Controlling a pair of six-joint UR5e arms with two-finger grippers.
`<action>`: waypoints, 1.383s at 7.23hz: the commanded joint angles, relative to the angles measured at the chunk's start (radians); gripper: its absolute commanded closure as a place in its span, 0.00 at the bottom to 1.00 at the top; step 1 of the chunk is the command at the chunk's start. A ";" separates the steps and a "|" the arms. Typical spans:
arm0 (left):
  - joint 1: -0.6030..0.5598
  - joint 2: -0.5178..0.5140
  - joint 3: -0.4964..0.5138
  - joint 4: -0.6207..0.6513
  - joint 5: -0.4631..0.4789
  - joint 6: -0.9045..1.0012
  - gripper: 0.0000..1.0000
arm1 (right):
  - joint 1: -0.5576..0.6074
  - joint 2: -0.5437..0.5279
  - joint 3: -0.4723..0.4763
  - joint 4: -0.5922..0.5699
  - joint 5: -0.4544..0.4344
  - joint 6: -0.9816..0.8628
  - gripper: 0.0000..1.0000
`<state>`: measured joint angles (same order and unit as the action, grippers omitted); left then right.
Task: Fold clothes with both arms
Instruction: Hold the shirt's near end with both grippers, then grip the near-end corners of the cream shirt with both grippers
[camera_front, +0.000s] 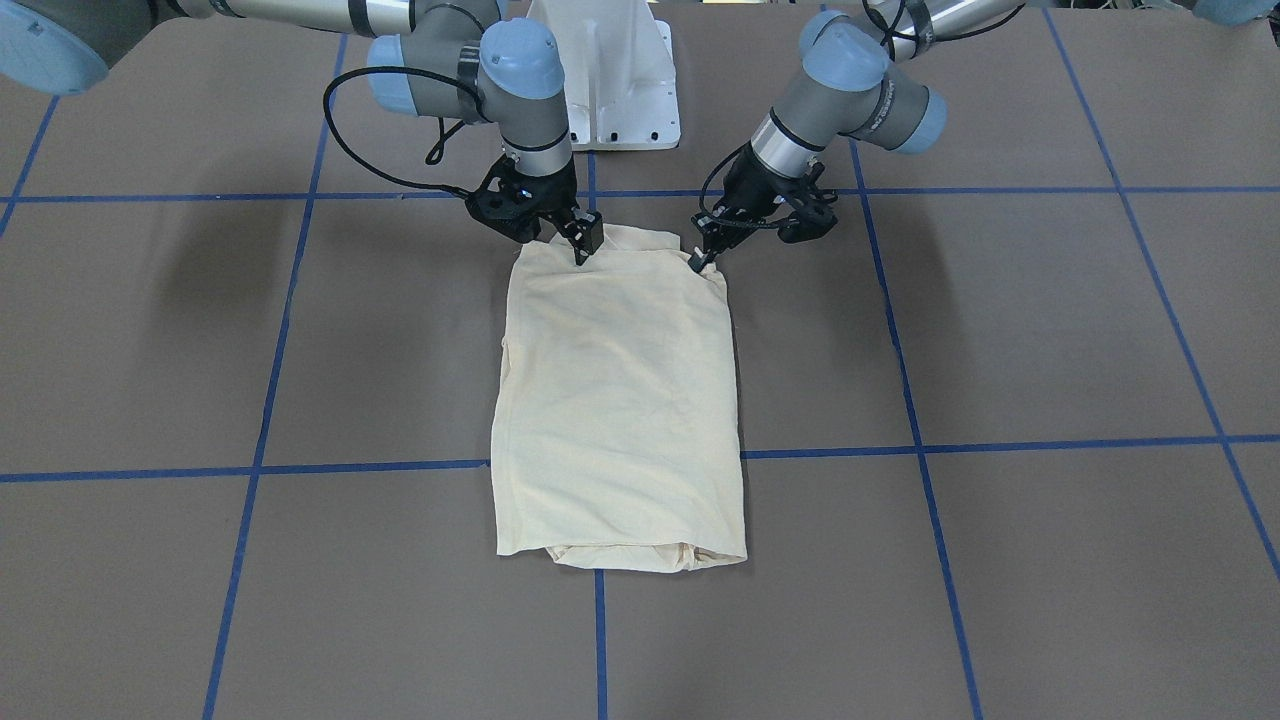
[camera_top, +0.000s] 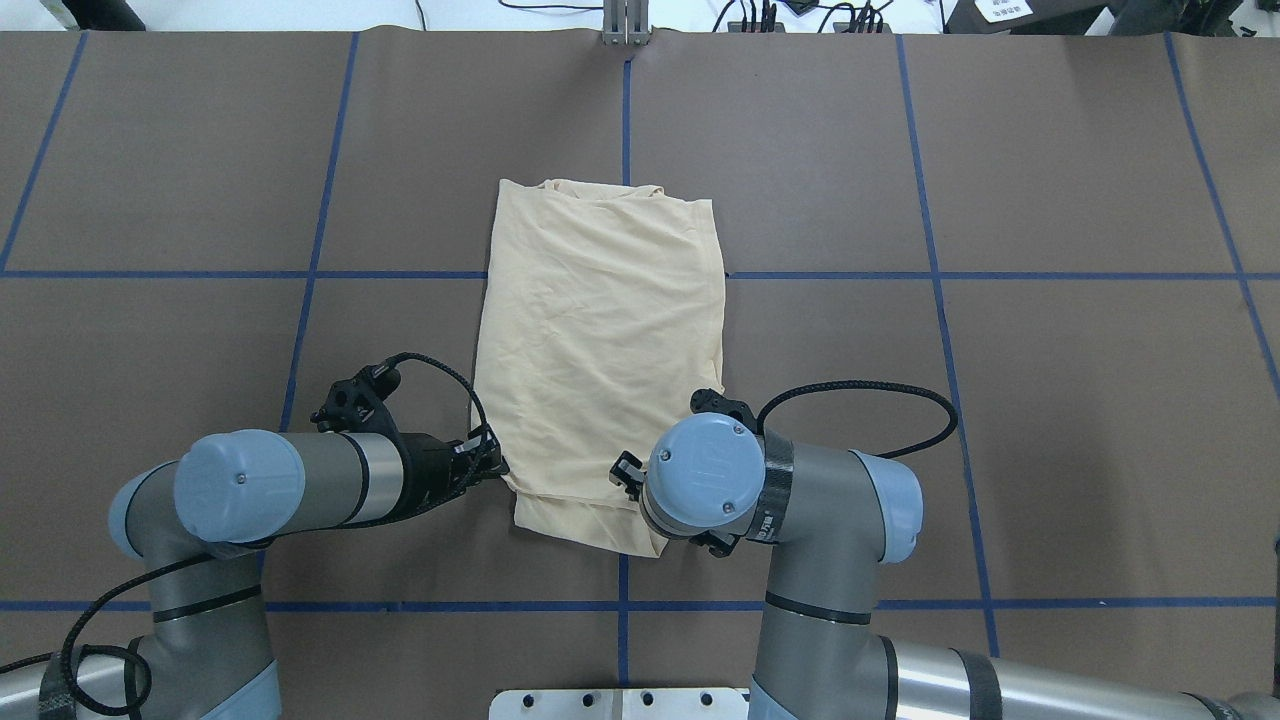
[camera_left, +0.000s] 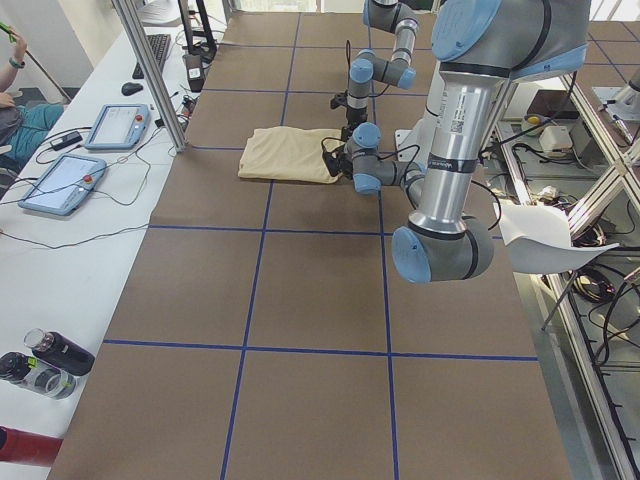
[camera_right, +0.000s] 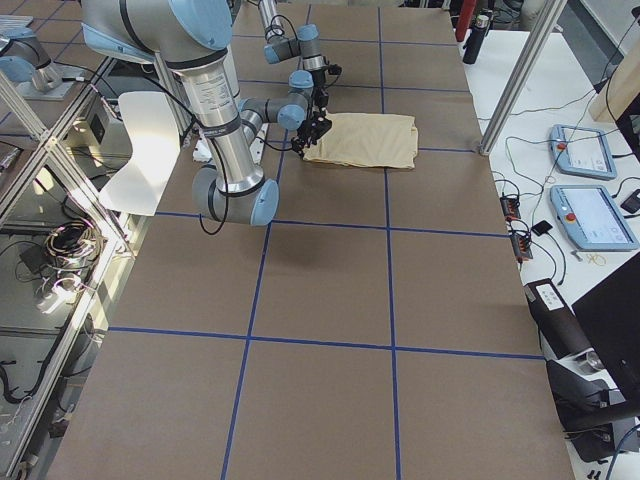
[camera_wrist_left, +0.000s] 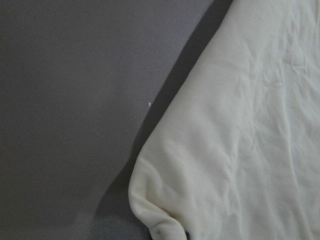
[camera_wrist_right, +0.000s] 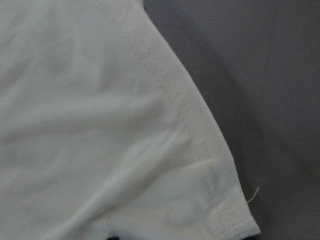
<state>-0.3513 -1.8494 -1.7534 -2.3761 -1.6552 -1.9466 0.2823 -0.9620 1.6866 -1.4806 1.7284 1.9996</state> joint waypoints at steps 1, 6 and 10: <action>0.000 0.001 0.002 0.000 0.000 0.000 1.00 | 0.000 0.016 -0.005 0.000 -0.001 -0.001 0.31; 0.000 -0.001 0.002 0.000 0.000 0.000 1.00 | 0.000 0.026 -0.022 -0.001 -0.001 -0.001 0.35; 0.002 -0.001 0.002 0.000 0.000 -0.002 1.00 | 0.000 0.028 -0.021 -0.001 0.000 0.011 0.74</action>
<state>-0.3499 -1.8500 -1.7518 -2.3762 -1.6552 -1.9480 0.2822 -0.9347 1.6646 -1.4818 1.7287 2.0033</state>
